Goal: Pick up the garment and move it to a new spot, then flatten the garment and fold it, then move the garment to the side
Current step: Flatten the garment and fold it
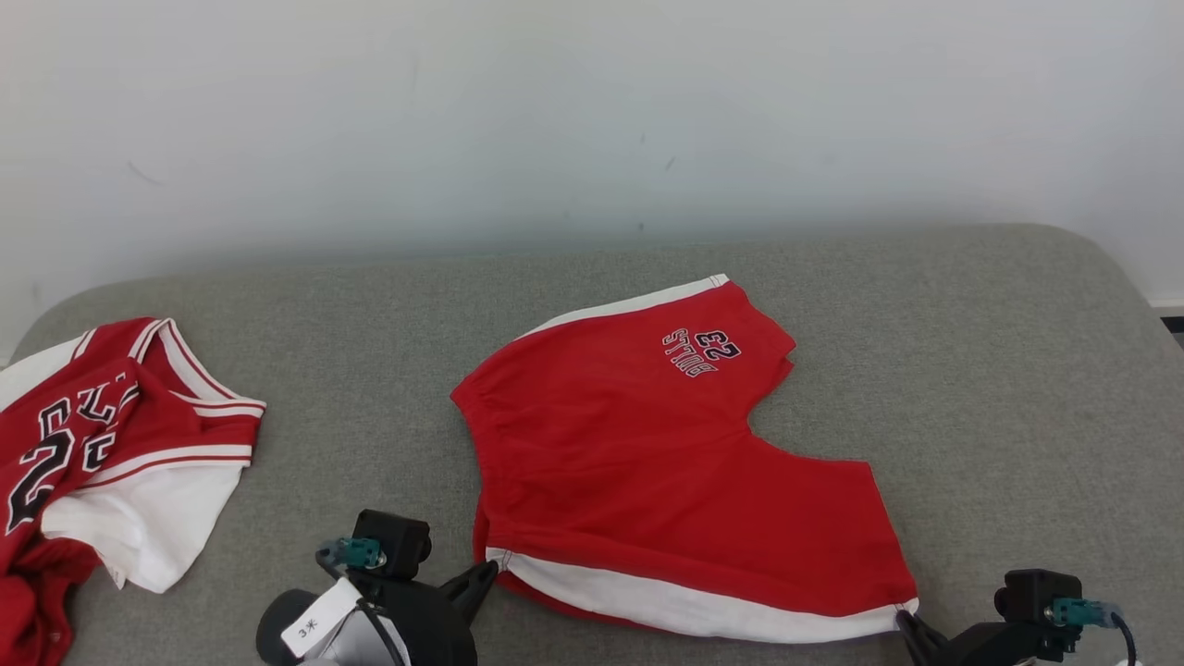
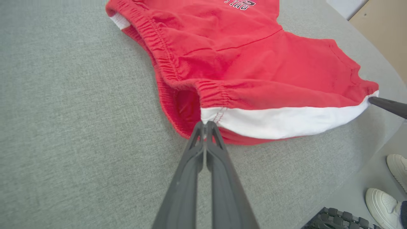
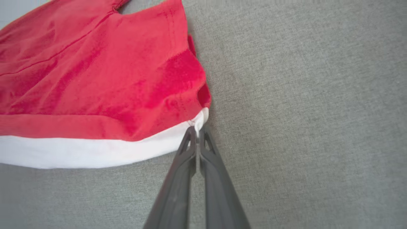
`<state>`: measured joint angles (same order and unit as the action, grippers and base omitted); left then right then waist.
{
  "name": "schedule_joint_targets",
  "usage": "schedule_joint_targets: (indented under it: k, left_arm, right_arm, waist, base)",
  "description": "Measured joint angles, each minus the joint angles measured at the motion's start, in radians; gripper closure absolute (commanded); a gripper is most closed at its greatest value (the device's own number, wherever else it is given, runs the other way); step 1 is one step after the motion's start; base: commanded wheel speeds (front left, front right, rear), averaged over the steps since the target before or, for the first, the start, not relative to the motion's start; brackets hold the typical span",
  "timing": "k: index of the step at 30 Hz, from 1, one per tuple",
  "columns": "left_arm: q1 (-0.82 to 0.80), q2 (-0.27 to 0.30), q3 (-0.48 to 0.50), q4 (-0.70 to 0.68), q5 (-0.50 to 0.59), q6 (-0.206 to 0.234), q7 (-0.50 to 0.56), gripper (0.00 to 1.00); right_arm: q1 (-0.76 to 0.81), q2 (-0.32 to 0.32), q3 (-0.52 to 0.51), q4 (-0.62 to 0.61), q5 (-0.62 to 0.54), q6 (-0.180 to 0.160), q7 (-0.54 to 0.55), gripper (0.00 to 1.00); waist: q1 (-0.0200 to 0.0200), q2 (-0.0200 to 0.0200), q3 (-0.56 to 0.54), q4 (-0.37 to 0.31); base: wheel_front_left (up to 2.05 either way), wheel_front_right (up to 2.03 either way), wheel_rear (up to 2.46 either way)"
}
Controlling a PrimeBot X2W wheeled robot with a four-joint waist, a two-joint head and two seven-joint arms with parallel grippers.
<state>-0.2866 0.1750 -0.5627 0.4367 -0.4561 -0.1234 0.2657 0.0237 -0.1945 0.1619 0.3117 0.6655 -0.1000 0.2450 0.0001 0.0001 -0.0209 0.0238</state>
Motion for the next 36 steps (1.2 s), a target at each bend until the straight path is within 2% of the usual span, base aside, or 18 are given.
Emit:
schedule_joint_targets:
  k: [8, 13, 17, 23, 27, 36]
  left_arm:
    - [0.063, 0.033, 0.001, -0.053, -0.012, 0.000, -0.003, 1.00]
    - [0.063, 0.036, 0.007, -0.079, -0.021, 0.000, -0.003, 1.00]
    - [0.055, 0.011, 0.013, -0.097, -0.025, 0.004, -0.002, 1.00]
    - [-0.022, -0.044, 0.044, -0.103, -0.029, 0.058, 0.007, 1.00]
    - [-0.081, -0.086, 0.063, -0.103, -0.049, 0.086, 0.013, 1.00]
    - [-0.197, -0.109, 0.088, -0.084, -0.056, 0.139, 0.026, 1.00]
  right_arm:
    - [0.082, -0.002, -0.032, -0.119, 0.033, 0.012, -0.016, 1.00]
    - [0.065, -0.019, -0.058, -0.185, 0.048, 0.018, -0.025, 1.00]
    - [-0.020, -0.052, -0.050, -0.217, 0.043, 0.034, -0.002, 1.00]
    - [-0.167, -0.109, -0.040, -0.214, 0.022, 0.049, 0.053, 1.00]
    - [-0.271, -0.117, -0.039, -0.189, 0.019, 0.049, 0.082, 1.00]
    - [-0.472, -0.127, -0.035, -0.116, 0.009, 0.056, 0.122, 1.00]
  waist:
    - [0.0000, 0.0000, -0.008, -0.003]
    - [0.0000, 0.0000, -0.009, -0.007]
    - [0.0000, 0.0000, -0.003, -0.008]
    - [0.0000, 0.0000, 0.026, 0.003]
    - [0.0001, 0.0000, 0.055, 0.019]
    - [0.0001, 0.0001, 0.129, 0.055]
  base:
    - [0.00, 0.00, 0.00]
    - [0.00, 0.00, 0.00]
    - [0.00, 0.00, 0.00]
    - [0.00, 0.00, 0.00]
    - [0.00, 0.00, 0.00]
    - [0.00, 0.00, 0.00]
